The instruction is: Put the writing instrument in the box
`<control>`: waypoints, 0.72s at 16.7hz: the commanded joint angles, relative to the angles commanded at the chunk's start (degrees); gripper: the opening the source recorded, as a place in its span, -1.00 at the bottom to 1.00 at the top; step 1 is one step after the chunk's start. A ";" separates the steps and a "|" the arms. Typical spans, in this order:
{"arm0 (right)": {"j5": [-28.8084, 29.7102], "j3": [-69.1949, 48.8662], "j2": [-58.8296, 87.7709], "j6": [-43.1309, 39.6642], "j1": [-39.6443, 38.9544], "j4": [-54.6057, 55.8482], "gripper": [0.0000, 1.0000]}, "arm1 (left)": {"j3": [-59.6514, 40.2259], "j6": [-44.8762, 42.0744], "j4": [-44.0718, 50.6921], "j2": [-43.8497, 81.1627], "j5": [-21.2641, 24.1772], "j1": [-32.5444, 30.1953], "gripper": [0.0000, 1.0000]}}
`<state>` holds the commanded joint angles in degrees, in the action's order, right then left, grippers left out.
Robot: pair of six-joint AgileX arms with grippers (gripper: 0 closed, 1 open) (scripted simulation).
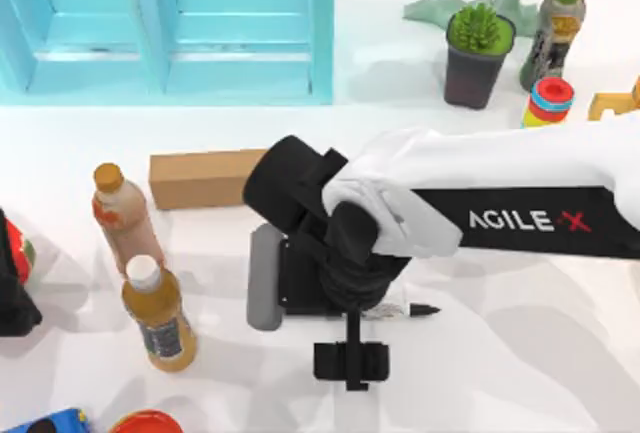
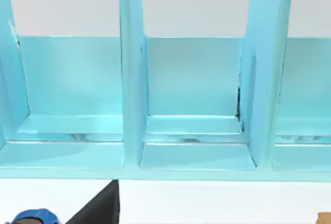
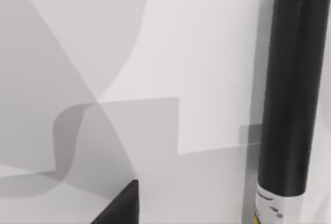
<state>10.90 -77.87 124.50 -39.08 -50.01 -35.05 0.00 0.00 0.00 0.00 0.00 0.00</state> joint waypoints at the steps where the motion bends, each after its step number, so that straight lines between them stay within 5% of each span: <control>1: 0.00 0.00 0.00 0.00 0.00 0.00 -0.36 | 0.00 0.00 0.00 0.00 0.00 0.00 1.00; 5: 0.00 0.00 0.00 0.00 0.00 0.00 -0.96 | 0.00 0.00 0.00 0.00 0.00 0.00 1.00; 12: 0.00 0.00 0.00 0.00 0.00 0.00 -1.00 | 0.00 0.00 0.00 0.00 0.00 0.00 1.00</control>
<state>10.90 -77.87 124.50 -39.08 -50.01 -35.05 0.00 0.00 0.00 0.00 0.00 0.00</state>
